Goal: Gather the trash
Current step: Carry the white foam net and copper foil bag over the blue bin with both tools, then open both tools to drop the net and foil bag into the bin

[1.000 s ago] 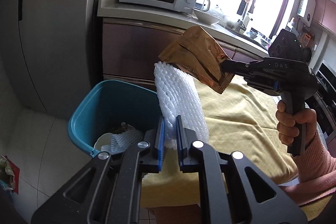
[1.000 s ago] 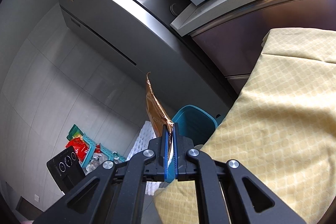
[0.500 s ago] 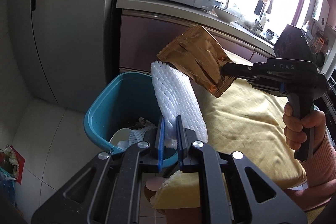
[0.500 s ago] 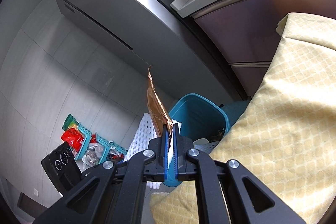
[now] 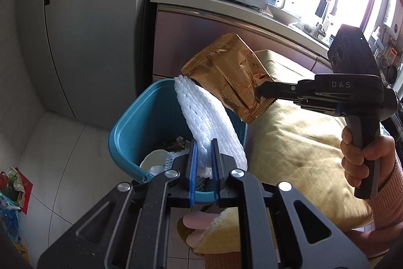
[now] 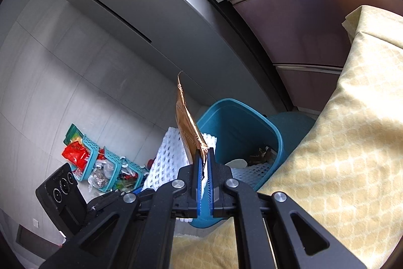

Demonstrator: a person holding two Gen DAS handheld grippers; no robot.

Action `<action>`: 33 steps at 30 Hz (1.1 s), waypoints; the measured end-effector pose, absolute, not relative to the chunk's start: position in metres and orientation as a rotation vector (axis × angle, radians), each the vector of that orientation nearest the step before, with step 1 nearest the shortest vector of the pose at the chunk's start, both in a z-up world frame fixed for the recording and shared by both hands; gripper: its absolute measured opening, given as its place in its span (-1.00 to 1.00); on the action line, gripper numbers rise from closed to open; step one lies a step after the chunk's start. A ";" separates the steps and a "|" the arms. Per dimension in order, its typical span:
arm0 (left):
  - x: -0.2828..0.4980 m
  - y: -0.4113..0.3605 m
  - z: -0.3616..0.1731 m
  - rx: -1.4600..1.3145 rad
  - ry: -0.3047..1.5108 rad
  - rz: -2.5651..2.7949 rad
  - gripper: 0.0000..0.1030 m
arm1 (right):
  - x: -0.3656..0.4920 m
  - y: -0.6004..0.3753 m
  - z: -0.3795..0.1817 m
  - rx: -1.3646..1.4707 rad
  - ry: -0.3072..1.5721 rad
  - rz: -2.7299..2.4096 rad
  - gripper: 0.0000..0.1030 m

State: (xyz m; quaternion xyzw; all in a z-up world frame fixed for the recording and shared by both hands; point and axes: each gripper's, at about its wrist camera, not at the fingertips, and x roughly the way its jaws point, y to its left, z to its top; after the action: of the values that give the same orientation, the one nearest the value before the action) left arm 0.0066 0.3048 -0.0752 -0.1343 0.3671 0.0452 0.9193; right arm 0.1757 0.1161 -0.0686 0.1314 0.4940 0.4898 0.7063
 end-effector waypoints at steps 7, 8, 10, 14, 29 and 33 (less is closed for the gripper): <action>0.020 0.314 -0.093 -0.302 0.790 0.125 -0.79 | 0.175 0.138 -0.082 0.225 1.144 1.066 -0.93; 0.022 0.315 -0.095 -0.302 0.793 0.130 -0.79 | 0.175 0.141 -0.083 0.212 1.150 1.063 -0.93; 0.027 0.316 -0.101 -0.305 0.804 0.137 -0.79 | 0.174 0.146 -0.086 0.190 1.155 1.050 -0.91; 0.036 0.317 -0.113 -0.309 0.824 0.146 -0.78 | 0.172 0.157 -0.089 0.146 1.171 1.032 -0.88; 0.074 0.313 -0.158 -0.339 0.887 0.172 -0.54 | 0.165 0.162 -0.089 0.104 1.161 1.025 -0.66; 0.069 0.311 -0.152 -0.336 0.860 0.190 -0.40 | 0.163 0.152 -0.085 0.113 1.146 1.031 -0.47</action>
State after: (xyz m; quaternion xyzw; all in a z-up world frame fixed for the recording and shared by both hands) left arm 0.0695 0.3112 -0.1517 -0.1619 0.4143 0.0914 0.8909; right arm 0.1630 0.1517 -0.0853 0.0510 0.5177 0.4655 0.7160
